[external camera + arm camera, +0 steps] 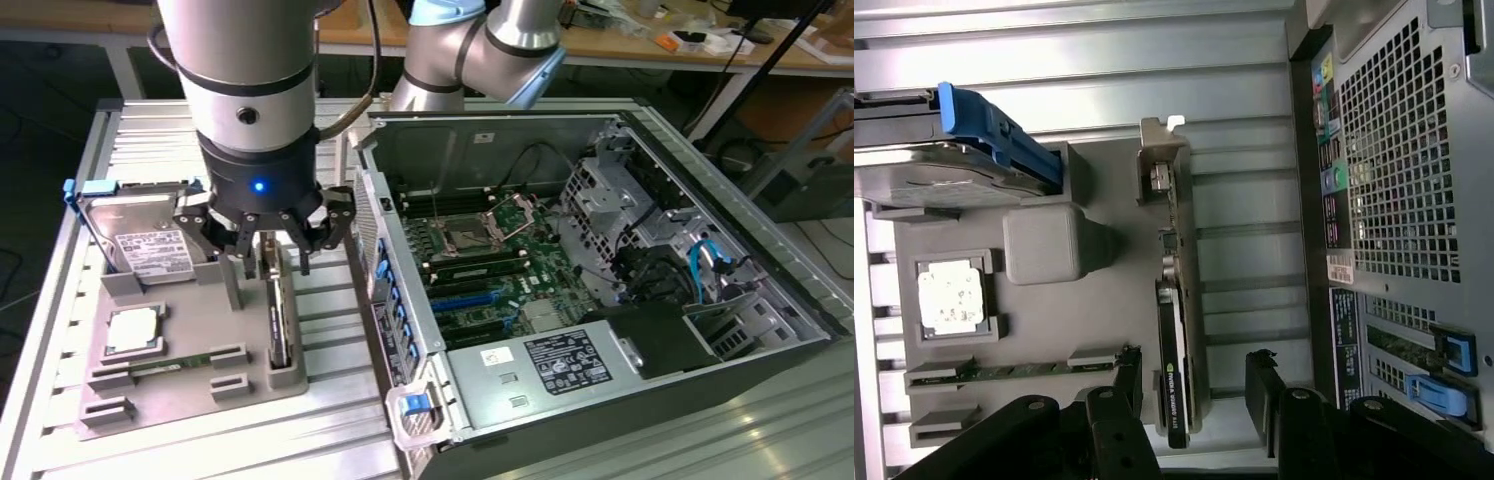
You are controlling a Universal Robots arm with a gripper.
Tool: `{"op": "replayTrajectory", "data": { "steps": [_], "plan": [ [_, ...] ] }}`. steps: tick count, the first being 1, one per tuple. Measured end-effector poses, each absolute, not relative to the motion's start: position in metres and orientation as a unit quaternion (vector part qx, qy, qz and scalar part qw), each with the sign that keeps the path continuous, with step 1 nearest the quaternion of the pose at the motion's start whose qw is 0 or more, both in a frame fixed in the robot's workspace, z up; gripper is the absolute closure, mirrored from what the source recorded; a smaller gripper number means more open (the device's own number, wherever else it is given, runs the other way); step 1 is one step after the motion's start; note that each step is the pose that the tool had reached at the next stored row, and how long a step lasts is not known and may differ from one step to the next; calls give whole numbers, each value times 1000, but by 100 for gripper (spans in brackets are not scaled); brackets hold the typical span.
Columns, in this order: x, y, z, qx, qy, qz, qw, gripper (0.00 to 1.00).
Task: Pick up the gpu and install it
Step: 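Pick up the gpu and move the gpu toward the slot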
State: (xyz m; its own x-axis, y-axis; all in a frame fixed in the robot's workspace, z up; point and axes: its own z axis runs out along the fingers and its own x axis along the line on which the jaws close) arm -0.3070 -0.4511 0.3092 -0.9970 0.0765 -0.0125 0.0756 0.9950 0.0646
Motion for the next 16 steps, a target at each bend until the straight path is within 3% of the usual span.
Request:
{"op": "replayTrajectory", "data": {
  "steps": [16],
  "plan": [
    [-310, -451, 278, 37, 999, 32, 8, 46]
  ]
}}
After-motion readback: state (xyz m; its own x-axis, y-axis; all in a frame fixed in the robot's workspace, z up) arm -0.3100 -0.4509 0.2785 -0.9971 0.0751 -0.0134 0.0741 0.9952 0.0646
